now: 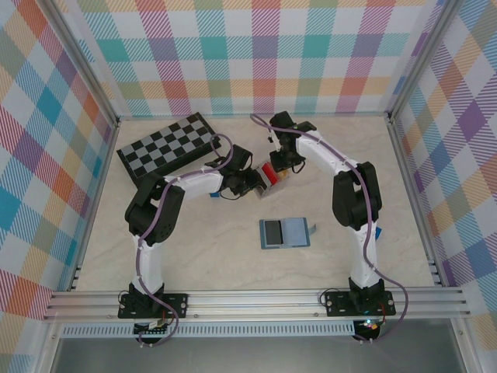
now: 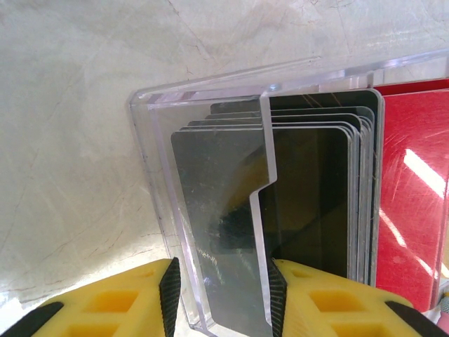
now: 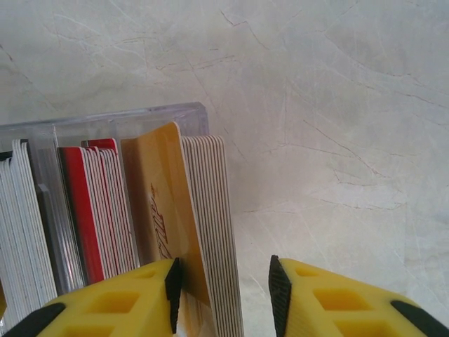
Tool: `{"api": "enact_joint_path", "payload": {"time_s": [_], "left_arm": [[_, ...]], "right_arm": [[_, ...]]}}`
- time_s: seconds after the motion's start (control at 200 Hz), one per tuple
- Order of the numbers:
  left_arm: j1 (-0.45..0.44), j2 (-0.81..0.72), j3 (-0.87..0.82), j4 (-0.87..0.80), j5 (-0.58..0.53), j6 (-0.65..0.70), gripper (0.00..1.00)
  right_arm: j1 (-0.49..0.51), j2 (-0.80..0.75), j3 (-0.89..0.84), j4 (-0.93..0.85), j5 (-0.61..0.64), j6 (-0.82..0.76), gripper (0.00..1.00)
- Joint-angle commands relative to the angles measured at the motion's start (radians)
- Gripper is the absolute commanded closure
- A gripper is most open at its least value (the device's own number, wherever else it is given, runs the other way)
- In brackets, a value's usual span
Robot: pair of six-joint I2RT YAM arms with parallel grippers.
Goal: Put the credit cards into the card holder
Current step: Pick up the credit card from the storage box.
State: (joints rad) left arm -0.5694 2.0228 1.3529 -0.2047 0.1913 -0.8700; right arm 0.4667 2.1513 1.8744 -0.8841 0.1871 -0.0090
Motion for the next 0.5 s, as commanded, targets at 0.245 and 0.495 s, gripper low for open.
{"api": "enact_joint_path", "payload": {"time_s": [0.245, 0.495], "left_arm": [[0.009, 0.028, -0.020, -0.116, -0.033, 0.017, 0.61], [0.008, 0.026, -0.026, -0.115, -0.033, 0.017, 0.61]], "right_arm": [[0.007, -0.055, 0.034, -0.016, 0.066, -0.014, 0.71], [0.013, -0.074, 0.035, -0.016, 0.098, -0.017, 0.74]]}}
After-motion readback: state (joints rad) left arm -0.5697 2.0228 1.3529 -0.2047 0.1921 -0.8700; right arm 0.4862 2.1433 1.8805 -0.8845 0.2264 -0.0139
